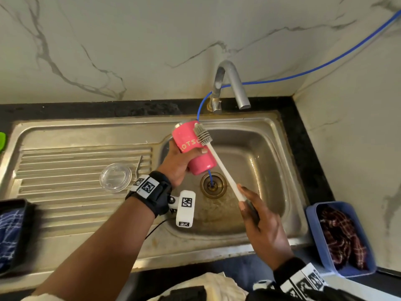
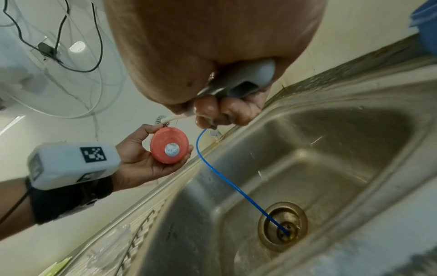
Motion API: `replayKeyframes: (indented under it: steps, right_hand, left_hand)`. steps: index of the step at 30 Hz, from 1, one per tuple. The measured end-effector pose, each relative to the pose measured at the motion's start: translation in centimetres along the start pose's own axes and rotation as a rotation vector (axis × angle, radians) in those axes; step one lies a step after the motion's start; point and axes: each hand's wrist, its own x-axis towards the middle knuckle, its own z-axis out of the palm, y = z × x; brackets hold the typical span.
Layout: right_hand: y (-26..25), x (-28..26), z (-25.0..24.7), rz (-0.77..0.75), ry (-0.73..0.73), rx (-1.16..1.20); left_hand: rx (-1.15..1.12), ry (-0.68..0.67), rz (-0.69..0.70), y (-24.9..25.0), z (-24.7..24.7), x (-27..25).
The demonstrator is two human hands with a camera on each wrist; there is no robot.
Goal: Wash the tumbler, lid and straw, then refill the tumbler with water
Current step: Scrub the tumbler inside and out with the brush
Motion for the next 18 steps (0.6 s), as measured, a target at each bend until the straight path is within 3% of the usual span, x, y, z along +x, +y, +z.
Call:
replayKeyframes:
  steps: [8,15,18]
  right_hand:
    - [-0.1,1.0,-1.1,-0.015,0.046,-0.003]
    - [1.4,-0.3,-2.3,-0.060,-0.045,0.001]
    - [1.3,0.0,-2.4,-0.056,-0.050,0.018]
  left_hand:
    - [0.098,-0.080,-0.033,-1.2,1.8,-1.3]
    - [0.035,0.033,0.069,-0.1,0.7,-0.9]
    - [0.061,0.010,0.079,-0.2,0.6,-1.3]
